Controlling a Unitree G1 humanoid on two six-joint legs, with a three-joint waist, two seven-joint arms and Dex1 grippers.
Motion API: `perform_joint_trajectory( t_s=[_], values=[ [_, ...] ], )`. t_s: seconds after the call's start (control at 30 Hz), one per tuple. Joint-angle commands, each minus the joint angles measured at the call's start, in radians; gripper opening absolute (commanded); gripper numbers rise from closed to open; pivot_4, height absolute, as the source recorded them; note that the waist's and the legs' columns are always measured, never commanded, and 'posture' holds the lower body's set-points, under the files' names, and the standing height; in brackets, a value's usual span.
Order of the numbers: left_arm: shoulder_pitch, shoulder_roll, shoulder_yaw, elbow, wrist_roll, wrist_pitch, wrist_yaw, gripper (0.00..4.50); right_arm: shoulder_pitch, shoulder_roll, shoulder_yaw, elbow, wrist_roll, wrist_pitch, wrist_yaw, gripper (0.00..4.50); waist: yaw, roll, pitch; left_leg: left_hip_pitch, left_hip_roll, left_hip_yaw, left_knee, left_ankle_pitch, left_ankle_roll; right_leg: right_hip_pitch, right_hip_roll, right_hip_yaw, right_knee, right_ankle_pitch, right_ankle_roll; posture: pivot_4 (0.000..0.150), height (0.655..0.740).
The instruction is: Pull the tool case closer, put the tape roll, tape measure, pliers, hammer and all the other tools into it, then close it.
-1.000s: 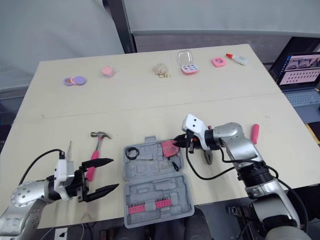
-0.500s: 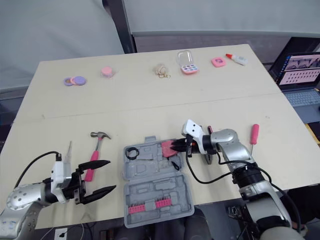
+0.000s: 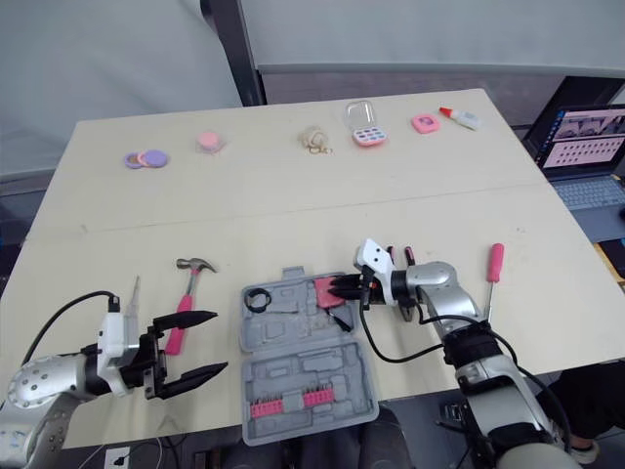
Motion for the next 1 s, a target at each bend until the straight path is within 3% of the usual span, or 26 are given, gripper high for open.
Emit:
perform_joint_trajectory(
  t_s=[0.03,0.27,0.47,0.67,0.8,0.9,1.0],
  values=[
    [0.014,0.008,0.026,-0.034,-0.017,-0.002,0.004,4.50,0.033,0.000,0.005,-0.001,-0.019,0.009,-0.012,0.85,0.000,0.000,0.000,0.000,0.000,0.000,0.000,0.000,0.000,0.000,0.000,0.000,0.000,0.000,0.000,0.150,0.7400],
    [0.001,-0.003,0.047,-0.071,-0.069,0.058,0.052,4.50,0.074,-0.055,-0.093,-0.366,0.103,0.205,-0.060,0.85,0.004,0.000,0.000,-0.001,0.000,-0.001,0.000,0.000,0.000,0.000,0.000,0.000,0.000,0.000,0.000,0.150,0.7400],
    [0.055,0.007,0.112,-0.150,-0.163,0.161,0.084,4.50,0.193,-0.190,-0.244,-0.780,0.272,0.513,-0.148,0.85,0.009,0.000,0.000,-0.002,0.002,-0.003,0.000,0.000,0.000,-0.001,0.000,0.001,0.000,0.000,0.000,0.150,0.7400],
    [0.193,0.000,0.176,-0.219,-0.215,0.200,0.059,4.50,0.628,-0.356,-0.462,-1.114,0.386,0.627,-0.154,0.85,0.037,-0.001,-0.001,-0.002,-0.001,0.002,0.000,-0.001,0.001,0.000,0.000,0.003,-0.004,0.000,0.000,0.150,0.7400],
    [0.264,-0.020,0.198,-0.167,-0.170,0.132,0.015,4.50,0.828,-0.353,-0.568,-1.180,0.446,0.692,-0.204,0.85,0.047,-0.002,-0.001,0.004,0.002,0.009,0.001,-0.002,0.002,0.009,0.001,0.003,-0.010,0.000,0.000,0.150,0.7400],
    [0.291,-0.038,0.192,-0.157,-0.153,0.106,0.008,4.50,0.917,-0.340,-0.595,-1.182,0.458,0.700,-0.236,0.85,0.055,-0.003,-0.002,0.014,0.004,0.010,-0.001,-0.004,0.004,0.017,0.002,0.004,-0.014,0.000,0.000,0.150,0.7400],
    [0.312,-0.053,0.187,-0.143,-0.125,0.076,0.005,4.50,0.963,-0.325,-0.607,-1.174,0.463,0.686,-0.261,0.85,0.058,-0.005,-0.003,0.014,0.004,0.011,-0.001,-0.006,0.005,0.017,0.002,0.005,-0.015,0.000,0.000,0.150,0.7400]
  ],
)
